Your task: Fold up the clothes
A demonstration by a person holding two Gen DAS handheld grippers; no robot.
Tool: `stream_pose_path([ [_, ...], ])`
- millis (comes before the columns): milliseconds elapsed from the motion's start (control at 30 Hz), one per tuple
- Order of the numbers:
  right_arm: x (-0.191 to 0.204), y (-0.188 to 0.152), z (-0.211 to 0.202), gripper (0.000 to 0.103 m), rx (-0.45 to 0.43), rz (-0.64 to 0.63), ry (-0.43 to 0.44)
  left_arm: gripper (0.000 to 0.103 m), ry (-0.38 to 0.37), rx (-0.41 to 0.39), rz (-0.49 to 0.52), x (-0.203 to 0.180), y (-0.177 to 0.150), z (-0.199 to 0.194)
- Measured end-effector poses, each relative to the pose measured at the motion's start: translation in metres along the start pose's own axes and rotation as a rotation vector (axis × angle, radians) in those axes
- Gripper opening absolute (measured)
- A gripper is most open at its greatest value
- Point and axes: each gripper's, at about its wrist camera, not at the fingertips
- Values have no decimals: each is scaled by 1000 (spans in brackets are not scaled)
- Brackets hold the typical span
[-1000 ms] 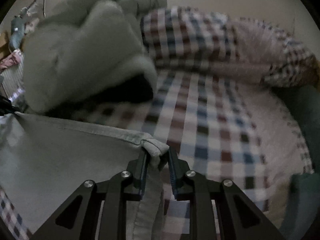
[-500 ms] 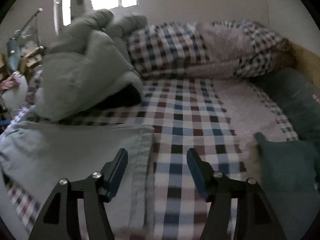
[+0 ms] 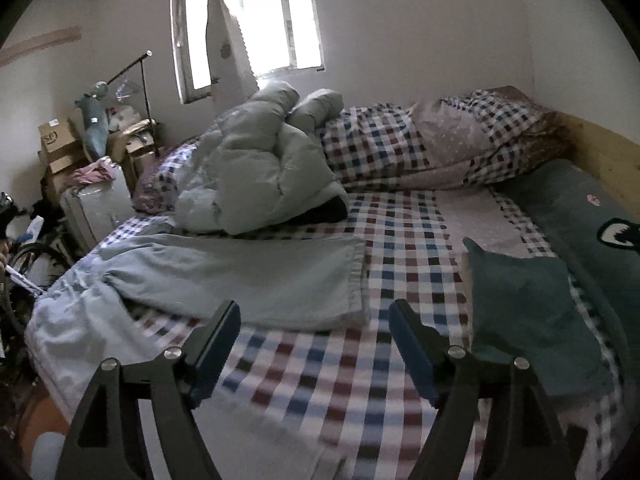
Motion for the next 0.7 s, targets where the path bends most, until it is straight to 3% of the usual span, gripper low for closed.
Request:
stream_pose_path([
  [333,28,-64,-88,86,17,179,-6,87,102,-86,-71,135,-17,-78],
  [533,53,-138,-73,86,127,293,-49,87,149,-76,-100,183,-42,-75],
  [700,72,-189,-53,86,229,408,-29,87,141,-65,-96,200,-63,-66],
])
Point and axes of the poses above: each gripper's, at about its wrist camera, not at the fingertips, and z roughly the way its jaws point, x to its left, y to its top, and after that the axes turned 8 degrees about -z, right-handed
